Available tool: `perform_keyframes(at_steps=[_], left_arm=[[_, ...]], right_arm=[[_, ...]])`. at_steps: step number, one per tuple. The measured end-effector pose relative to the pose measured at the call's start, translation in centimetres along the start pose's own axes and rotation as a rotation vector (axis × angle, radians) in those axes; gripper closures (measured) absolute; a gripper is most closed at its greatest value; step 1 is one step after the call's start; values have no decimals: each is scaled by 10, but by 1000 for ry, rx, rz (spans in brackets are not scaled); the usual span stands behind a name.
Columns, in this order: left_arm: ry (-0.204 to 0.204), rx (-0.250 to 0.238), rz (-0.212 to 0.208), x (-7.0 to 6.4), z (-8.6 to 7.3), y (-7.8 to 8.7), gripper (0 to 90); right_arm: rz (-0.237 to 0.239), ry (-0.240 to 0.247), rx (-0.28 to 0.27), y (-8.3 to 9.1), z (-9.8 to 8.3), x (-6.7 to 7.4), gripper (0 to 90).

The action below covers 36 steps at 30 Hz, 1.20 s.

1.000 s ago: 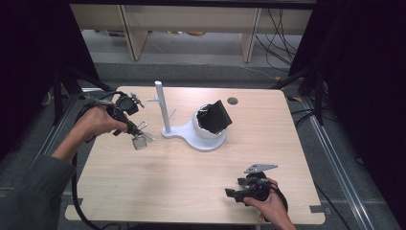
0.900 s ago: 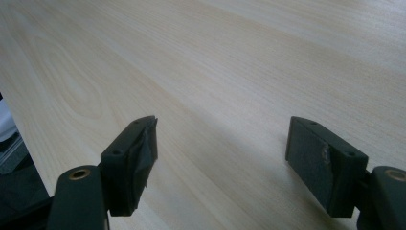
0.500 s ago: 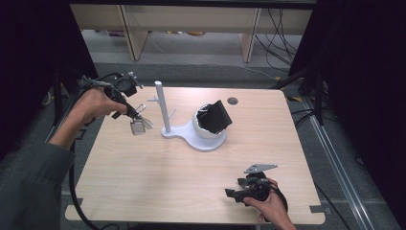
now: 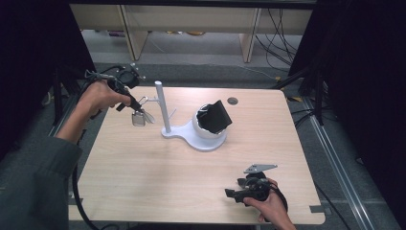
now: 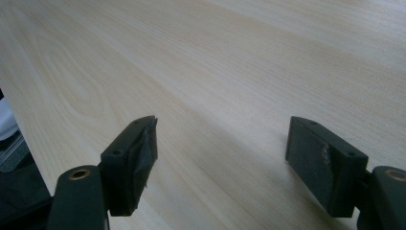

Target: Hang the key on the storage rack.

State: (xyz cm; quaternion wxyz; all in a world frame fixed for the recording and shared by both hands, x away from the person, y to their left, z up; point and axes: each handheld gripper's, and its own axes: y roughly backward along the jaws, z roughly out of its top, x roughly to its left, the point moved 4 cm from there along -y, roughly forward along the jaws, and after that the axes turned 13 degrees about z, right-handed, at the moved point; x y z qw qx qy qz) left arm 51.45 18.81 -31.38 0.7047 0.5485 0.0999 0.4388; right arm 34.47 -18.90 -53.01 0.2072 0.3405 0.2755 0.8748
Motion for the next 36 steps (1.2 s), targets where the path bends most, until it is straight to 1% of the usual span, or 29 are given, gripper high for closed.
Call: perform_keyframes(at_steps=[1, 2, 3, 4, 5, 7, 8, 9, 11, 12, 13, 15, 17, 18, 19, 20, 21, 22, 23, 24, 25, 26, 28, 29, 30, 31, 34, 36], left_arm=[[9, 15, -13, -2, 0, 0, 755], [22, 7, -12, -3, 1, -1, 755], [9, 12, -14, -3, 2, -1, 755], [22, 7, -13, -4, 2, -3, 755], [19, 14, -14, -5, 3, -4, 755], [16, 13, -13, -5, 4, -6, 755], [20, 17, -19, -6, 5, -6, 755], [29, 14, -22, -7, 5, -7, 755], [18, 20, -19, -7, 6, -10, 755], [21, 24, -22, -7, 6, -11, 755], [18, 23, -14, -6, 7, -13, 755], [29, 31, -17, -6, 7, -15, 755], [23, 36, -14, -7, 8, -18, 755], [17, 36, -21, -7, 9, -18, 755], [19, 37, -20, -7, 9, -19, 755], [21, 39, -16, -8, 10, -20, 755], [26, 46, -23, -9, 11, -21, 755], [26, 45, -24, -9, 11, -22, 755], [29, 48, -23, -10, 12, -24, 755], [27, 50, -26, -11, 13, -24, 754], [23, 52, -29, -11, 13, -25, 755], [23, 52, -24, -12, 14, -27, 754], [21, 58, -26, -12, 16, -28, 754], [23, 58, -27, -13, 17, -29, 754], [18, 64, -25, -12, 17, -30, 754], [22, 65, -24, -13, 18, -31, 754], [18, 73, -21, -14, 19, -35, 753], [12, 78, -21, -14, 20, -36, 753]], right_arm=[[0, 0, 1, 0, 0, 0, 276], [4, -2, 2, 0, 0, 0, 276], [-9, 3, 5, 0, 0, 0, 276], [-10, 3, 5, 0, 0, 0, 276], [-19, 8, 4, 1, 0, -1, 276], [-15, 4, 4, 0, 0, 0, 276], [-8, 4, 6, 0, 0, 0, 276], [-11, 4, 5, 0, 0, 0, 276], [-10, 7, 4, 0, 0, 0, 276], [-4, 0, 4, 0, 0, 0, 276], [5, 1, -1, -1, 0, 0, 276], [3, 4, -1, -1, 0, 0, 276], [1, 4, -1, 0, 0, 1, 276], [-1, 2, 3, 0, 0, 1, 276], [-14, 9, 1, 0, 0, 0, 276], [-17, -10, 4, 1, 0, 1, 276], [-15, -16, -2, 0, 0, 1, 276], [-16, -6, -4, 0, 0, 1, 276], [-2, 5, -6, 0, 0, 1, 276], [1, 3, 0, 0, 0, 1, 276], [-7, -14, 3, 0, 0, 2, 276], [-16, -4, 4, 1, 0, 1, 276], [-12, -6, 5, 1, 0, 1, 276], [-11, 10, 5, 0, 0, 1, 276], [-11, 10, 5, 1, 0, 1, 276], [-12, -7, 6, 1, 0, 2, 276], [4, 3, 0, 0, 0, 1, 276], [-4, 5, 1, 0, 0, 1, 276]])
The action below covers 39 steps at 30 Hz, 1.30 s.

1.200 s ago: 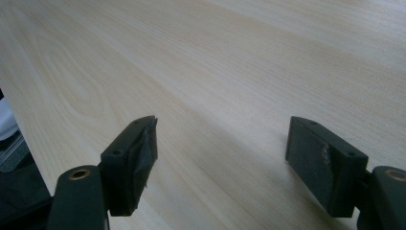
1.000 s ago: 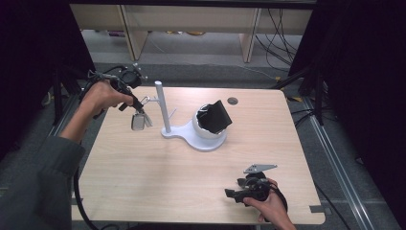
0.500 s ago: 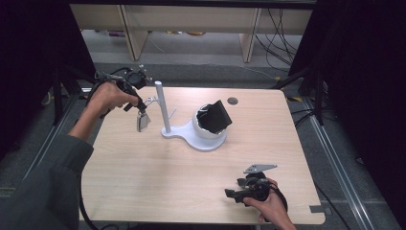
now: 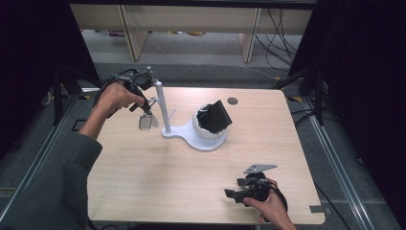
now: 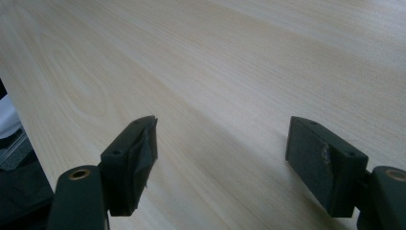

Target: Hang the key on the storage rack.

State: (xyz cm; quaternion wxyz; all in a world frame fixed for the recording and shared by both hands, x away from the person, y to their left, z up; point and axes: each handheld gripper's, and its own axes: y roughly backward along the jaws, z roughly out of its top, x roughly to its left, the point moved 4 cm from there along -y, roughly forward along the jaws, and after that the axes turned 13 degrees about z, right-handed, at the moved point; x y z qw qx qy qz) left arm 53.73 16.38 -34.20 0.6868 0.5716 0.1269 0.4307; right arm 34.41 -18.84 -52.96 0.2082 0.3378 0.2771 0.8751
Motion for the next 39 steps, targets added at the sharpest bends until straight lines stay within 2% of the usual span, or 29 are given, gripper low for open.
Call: perform_keyframes(at_steps=[3, 6, 8, 9, 10, 12, 14, 18, 20, 22, 23, 24, 25, 27, 29, 30, 31, 33, 34, 35, 37, 38, 39], left_arm=[[1, 5, 3, -2, 2, -3, 752], [5, -4, 3, -3, 3, -5, 752], [0, -1, 8, -5, 4, -7, 750], [-3, 1, 8, -5, 5, -7, 749], [-1, -2, 11, -5, 5, -8, 748], [-3, 6, 11, -5, 5, -8, 753], [-1, 4, 8, -4, 5, -8, 730], [5, -2, 0, -4, 2, -3, 710], [4, -1, -2, -3, 0, -1, 679], [12, -3, -7, -2, -3, 1, 665], [14, -8, -11, -2, -4, 2, 653], [14, -8, -11, -2, -4, 2, 641], [34, -26, -26, -3, -6, 4, 641], [25, -23, -31, -4, -11, 4, 614], [31, -21, -37, -5, -16, 3, 586], [39, -21, -42, -5, -18, 3, 567], [46, -21, -49, -6, -20, 4, 549], [45, -27, -56, -6, -24, 5, 524], [52, -29, -61, -6, -25, 6, 508], [61, -31, -62, -7, -27, 6, 492], [61, -29, -60, -8, -30, 7, 482], [60, -25, -61, -9, -33, 9, 447], [67, -24, -68, -9, -34, 10, 434]], right_arm=[[-3, -12, 4, 1, 0, 1, 276], [-10, 10, -4, 0, 0, 0, 276], [-10, -5, -3, 0, 0, 1, 276], [-13, 11, 0, 0, 0, 0, 276], [-2, -9, -15, -2, 0, 1, 276], [2, 5, -18, -2, 0, 0, 276], [0, 11, 2, 0, 0, 0, 276], [-11, -6, 0, 0, 0, 1, 276], [-12, 12, -1, 0, 0, 0, 276], [-8, -7, -1, 0, 0, 1, 276], [-8, -12, -23, -1, 0, 1, 276], [-8, -12, -23, -1, 0, 1, 276], [6, -2, 0, 1, 0, 0, 276], [8, -1, -6, 1, 1, 0, 276], [-14, 3, -8, 3, 1, -1, 276], [-7, -11, -5, 2, 1, 1, 276], [-6, 3, -6, 2, 1, 0, 276], [-9, -12, -6, 2, 1, 1, 276], [-9, 10, -10, 2, 2, -1, 276], [-8, -8, -8, 2, 1, 0, 276], [-10, 8, -11, 3, 2, -1, 276], [-1, -12, -26, 2, 2, 0, 276], [-15, 7, -17, 3, 2, -2, 276]])
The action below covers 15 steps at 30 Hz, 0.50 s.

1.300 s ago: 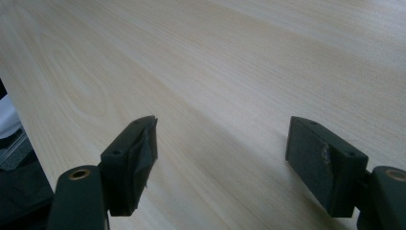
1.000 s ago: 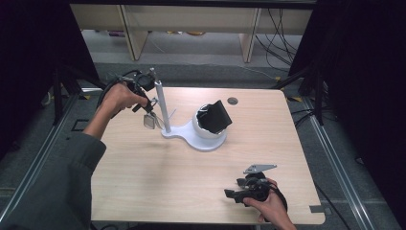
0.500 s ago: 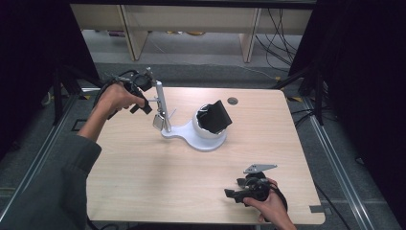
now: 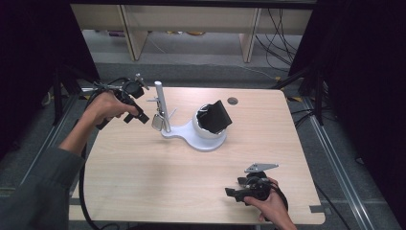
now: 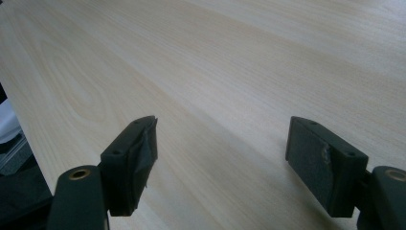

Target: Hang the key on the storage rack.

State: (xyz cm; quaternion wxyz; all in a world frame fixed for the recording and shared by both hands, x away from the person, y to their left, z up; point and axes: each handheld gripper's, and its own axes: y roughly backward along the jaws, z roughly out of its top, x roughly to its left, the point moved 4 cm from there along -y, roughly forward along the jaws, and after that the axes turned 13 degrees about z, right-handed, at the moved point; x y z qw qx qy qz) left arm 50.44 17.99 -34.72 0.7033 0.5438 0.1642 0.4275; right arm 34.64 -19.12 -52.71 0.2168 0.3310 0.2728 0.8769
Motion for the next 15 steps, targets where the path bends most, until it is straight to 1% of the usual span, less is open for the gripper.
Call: perform_keyframes(at_steps=[2, 3, 4, 5, 6, 7, 8, 9, 10, 11, 12, 13, 14, 15], left_arm=[[15, -12, -13, -2, -4, 2, 405], [15, -12, -13, -2, -4, 2, 385], [17, -15, -10, -2, -6, 1, 385], [26, -11, -13, -3, -11, 1, 350], [27, -19, -22, -5, -13, 1, 346], [27, -19, -22, -5, -13, 1, 337], [24, -22, -31, -8, -17, 1, 327], [10, -27, -27, -9, -19, 2, 320], [10, -30, -31, -11, -21, 1, 311], [14, -30, -44, -14, -23, 1, 305], [7, -37, -42, -15, -25, 1, 300], [17, -44, -42, -18, -27, 0, 296], [1, -40, -46, -19, -29, 0, 291], [1, -40, -46, -19, -29, 0, 284]], right_arm=[[2, -5, -1, 1, 0, 0, 276], [2, -5, -1, 1, 0, 0, 276], [2, -4, -2, 1, 0, 0, 276], [1, -6, -4, 1, 0, 0, 276], [-1, 2, -7, 2, 1, -1, 275], [-1, 2, -7, 2, 1, -1, 275], [-2, -2, -10, 2, 1, -1, 276], [10, 5, -19, 1, 1, -2, 275], [7, -5, -14, 2, 1, -1, 275], [-4, 2, -14, 2, 1, -2, 275], [-2, 4, -10, 2, 1, -2, 275], [1, -2, -9, 1, 1, -1, 275], [1, -17, -5, 1, 0, 1, 275], [10, -17, -19, -1, 0, 1, 275]])
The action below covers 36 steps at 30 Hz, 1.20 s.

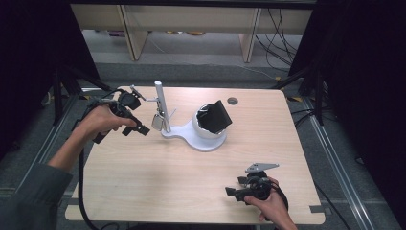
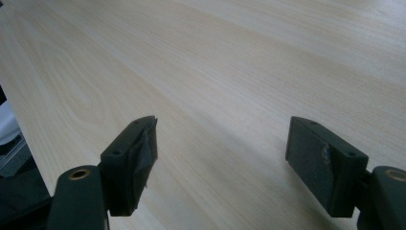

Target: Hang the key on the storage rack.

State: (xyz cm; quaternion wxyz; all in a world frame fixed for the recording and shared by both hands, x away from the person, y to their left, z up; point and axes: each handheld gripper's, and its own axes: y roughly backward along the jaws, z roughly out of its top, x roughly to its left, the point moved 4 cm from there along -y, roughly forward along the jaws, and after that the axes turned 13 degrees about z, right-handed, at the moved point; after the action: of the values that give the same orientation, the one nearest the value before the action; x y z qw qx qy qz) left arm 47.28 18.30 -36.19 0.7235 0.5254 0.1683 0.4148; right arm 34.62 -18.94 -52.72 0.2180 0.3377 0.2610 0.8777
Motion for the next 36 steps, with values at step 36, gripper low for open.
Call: perform_keyframes(at_steps=[36], left_arm=[[-101, -117, -111, -106, -86, -44, 174]], right_arm=[[-8, 12, 28, -2, 0, 1, 276]])
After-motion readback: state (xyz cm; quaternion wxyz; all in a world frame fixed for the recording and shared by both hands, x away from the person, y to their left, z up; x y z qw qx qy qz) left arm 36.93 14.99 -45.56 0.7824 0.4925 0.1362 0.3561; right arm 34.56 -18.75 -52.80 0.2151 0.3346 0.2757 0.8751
